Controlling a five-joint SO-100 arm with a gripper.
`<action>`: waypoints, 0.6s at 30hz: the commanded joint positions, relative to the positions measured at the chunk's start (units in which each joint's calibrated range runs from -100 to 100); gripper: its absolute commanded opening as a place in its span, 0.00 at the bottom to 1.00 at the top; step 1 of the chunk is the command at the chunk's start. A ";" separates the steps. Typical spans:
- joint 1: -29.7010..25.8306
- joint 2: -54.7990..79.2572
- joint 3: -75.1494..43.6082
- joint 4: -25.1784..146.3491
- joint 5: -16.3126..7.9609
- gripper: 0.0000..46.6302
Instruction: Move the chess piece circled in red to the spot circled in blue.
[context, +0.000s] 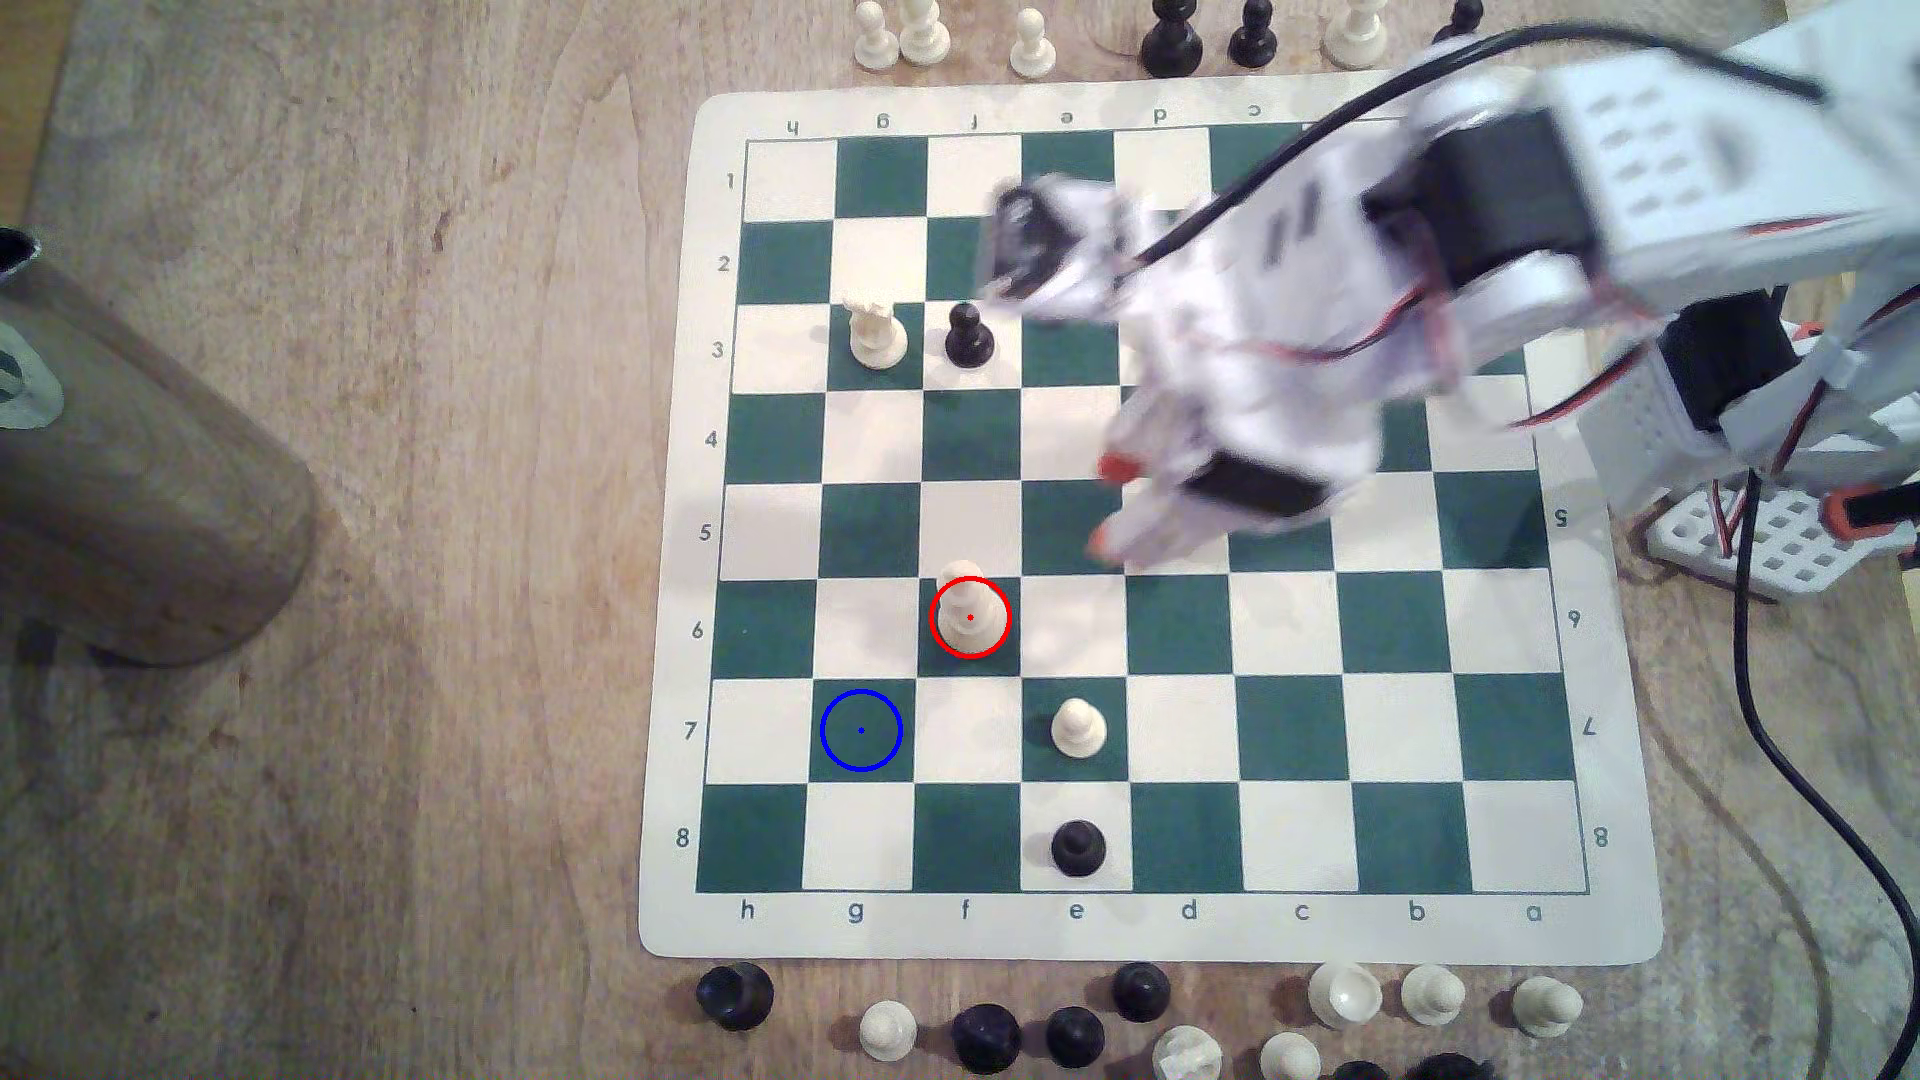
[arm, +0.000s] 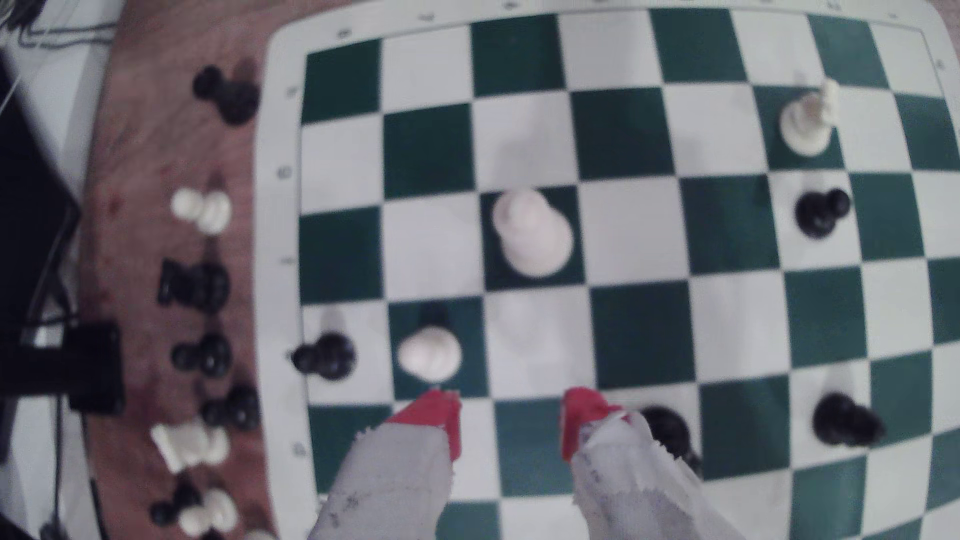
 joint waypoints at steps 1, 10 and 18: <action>0.04 5.50 -7.41 -4.25 -0.59 0.25; 0.59 15.26 -12.22 -5.24 -0.34 0.27; 1.14 18.40 -11.67 -4.99 0.44 0.35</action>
